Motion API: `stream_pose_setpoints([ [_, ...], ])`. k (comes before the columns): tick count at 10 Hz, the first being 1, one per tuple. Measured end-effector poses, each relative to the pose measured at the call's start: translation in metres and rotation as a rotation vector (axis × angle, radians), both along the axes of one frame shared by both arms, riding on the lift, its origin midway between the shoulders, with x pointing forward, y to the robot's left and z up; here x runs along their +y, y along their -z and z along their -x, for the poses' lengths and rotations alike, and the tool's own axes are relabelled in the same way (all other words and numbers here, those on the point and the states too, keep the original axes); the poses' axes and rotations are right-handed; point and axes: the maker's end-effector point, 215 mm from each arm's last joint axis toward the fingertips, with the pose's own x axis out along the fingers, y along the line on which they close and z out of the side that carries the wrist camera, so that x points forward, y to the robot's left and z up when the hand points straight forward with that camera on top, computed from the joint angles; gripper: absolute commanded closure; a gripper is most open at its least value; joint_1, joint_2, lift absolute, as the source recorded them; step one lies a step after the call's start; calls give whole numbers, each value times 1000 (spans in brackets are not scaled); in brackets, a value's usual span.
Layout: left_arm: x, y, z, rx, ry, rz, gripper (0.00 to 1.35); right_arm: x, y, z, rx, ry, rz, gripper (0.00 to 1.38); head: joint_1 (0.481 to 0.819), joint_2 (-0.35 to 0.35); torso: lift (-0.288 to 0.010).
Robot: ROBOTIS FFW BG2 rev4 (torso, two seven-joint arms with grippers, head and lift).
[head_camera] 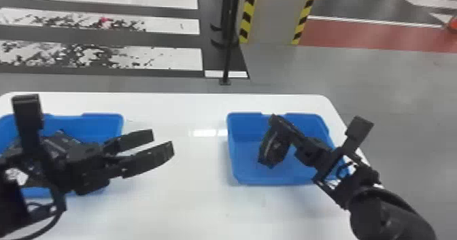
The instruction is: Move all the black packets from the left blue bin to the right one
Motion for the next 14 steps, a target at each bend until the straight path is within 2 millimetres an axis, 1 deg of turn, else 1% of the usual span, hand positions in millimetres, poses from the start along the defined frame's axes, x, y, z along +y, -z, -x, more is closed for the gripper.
stream_pose_setpoints([
  [1,9,-1,-4,-10,-22,-8,197,-6,1,-1,-16,23,4,151,695,-152,-138],
  [2,20,-5,-9,-35,-49,-13,220,-13,0,3,-52,59,18,96,695,-146,-138],
  [3,32,-9,-15,-63,-84,-18,226,-20,-8,14,-103,99,52,121,695,-144,-138],
  [4,44,-13,-21,-87,-123,-26,226,-30,-19,31,-147,140,109,119,695,-143,-138],
  [5,60,-13,-27,-103,-170,-42,226,-33,-29,52,-175,172,158,117,695,-133,-138],
  [6,79,-14,-33,-121,-221,-63,226,-32,-35,75,-191,196,184,121,695,-110,-138],
  [8,123,-17,-46,-153,-325,-127,226,-33,-48,116,-209,220,246,124,695,-73,-138],
  [9,149,-17,-52,-160,-381,-171,225,-31,-56,133,-220,219,285,125,695,-35,-138],
  [10,173,-18,-58,-162,-432,-220,222,-27,-60,149,-217,209,305,124,695,4,-138],
  [11,200,-17,-64,-155,-482,-284,222,-21,-55,164,-196,197,294,125,695,45,-138],
  [12,229,-13,-69,-125,-537,-349,225,-13,-47,174,-171,183,270,125,695,98,-138],
  [13,258,-3,-70,-67,-588,-402,225,-3,-37,179,-145,165,242,125,695,129,-138],
  [14,283,8,-71,-9,-636,-448,226,2,-30,182,-125,151,225,125,695,177,-138],
])
